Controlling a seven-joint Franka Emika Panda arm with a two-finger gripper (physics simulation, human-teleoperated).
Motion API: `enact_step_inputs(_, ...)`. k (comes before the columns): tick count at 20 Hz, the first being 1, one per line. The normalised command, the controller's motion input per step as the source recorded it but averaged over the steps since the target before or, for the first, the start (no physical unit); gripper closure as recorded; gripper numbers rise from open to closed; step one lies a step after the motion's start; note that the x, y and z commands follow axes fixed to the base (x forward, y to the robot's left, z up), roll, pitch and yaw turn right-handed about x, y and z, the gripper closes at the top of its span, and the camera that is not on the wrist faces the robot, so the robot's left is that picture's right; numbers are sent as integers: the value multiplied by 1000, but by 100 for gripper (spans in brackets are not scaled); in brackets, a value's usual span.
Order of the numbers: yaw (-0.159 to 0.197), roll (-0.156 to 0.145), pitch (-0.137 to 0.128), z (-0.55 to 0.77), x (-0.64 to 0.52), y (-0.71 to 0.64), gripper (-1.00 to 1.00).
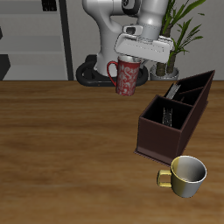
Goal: Place the black book into the left desk caddy's front compartment and place the yellow book into the left desk caddy's right compartment and place the red mug into the left desk caddy's left compartment
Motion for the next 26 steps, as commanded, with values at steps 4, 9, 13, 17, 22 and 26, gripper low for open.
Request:
enact_step_inputs(4, -2, 23, -19, 77, -352, 243, 100)
enact_step_inputs(9, 19, 30, -15, 35, -340, 258, 100)
enact_step_inputs(13, 11, 25, -4, 16, -274, 228, 100)
enact_step_inputs(17, -84, 2, 61, 52, -290, 295, 100)
enact_step_inputs(22, 17, 60, -7, 5, -192, 411, 100)
enact_step_inputs(26, 20, 55, 1, 5, -103, 384, 100)
